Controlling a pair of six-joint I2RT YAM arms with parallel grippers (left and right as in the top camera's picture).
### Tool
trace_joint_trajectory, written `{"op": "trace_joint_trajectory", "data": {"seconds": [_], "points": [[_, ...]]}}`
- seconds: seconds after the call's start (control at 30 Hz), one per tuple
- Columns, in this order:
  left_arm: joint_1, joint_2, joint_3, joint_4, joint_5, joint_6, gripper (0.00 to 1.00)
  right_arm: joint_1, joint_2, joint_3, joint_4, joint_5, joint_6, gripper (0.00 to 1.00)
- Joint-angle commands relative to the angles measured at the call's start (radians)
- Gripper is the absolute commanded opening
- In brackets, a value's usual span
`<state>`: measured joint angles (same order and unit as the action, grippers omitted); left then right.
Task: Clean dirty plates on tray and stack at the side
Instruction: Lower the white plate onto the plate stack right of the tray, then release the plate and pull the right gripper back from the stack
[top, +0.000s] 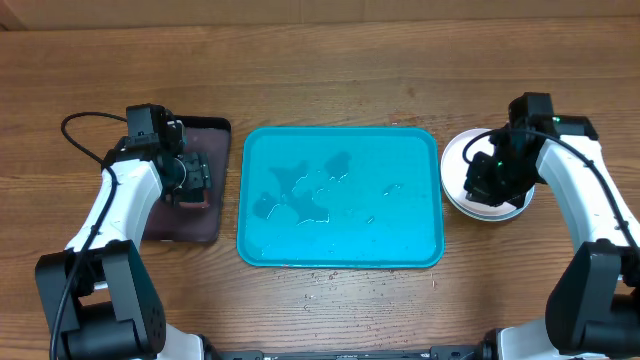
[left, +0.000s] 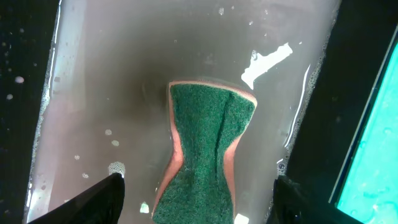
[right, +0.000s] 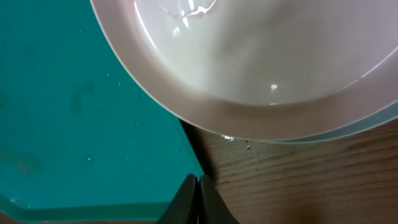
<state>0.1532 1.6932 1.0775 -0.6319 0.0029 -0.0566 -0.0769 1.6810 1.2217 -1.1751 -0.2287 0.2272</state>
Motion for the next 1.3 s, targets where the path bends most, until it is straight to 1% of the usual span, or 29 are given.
{"op": "trace_joint_trajectory", "data": {"seconds": [0.0, 0.2, 0.33, 0.47, 0.77, 1.13, 1.27], "points": [[0.003, -0.024, -0.009, 0.000, -0.002, -0.019, 0.77, 0.025, -0.019, -0.050, 0.057, -0.003, -0.017, 0.04], [0.003, -0.024, -0.009, -0.002, -0.002, -0.019, 0.77, 0.064, -0.019, -0.092, 0.314, 0.000, -0.014, 0.04], [0.003, -0.024, -0.009, -0.011, -0.002, -0.019, 0.77, 0.078, -0.018, -0.103, 0.385, 0.017, -0.013, 0.04], [0.003, -0.024, -0.009, -0.011, -0.002, -0.019, 0.77, 0.077, -0.018, -0.103, 0.373, 0.063, 0.016, 0.04], [0.003, -0.024, -0.009, -0.011, -0.002, -0.018, 0.77, 0.078, -0.018, -0.104, 0.272, 0.063, 0.015, 0.04], [0.003, -0.024, -0.009, -0.011, -0.002, -0.019, 0.77, 0.078, -0.018, -0.105, 0.254, 0.063, 0.016, 0.04], [0.003, -0.024, -0.009, -0.011, -0.002, -0.019, 0.77, 0.078, -0.018, -0.105, 0.216, 0.063, 0.015, 0.04]]}}
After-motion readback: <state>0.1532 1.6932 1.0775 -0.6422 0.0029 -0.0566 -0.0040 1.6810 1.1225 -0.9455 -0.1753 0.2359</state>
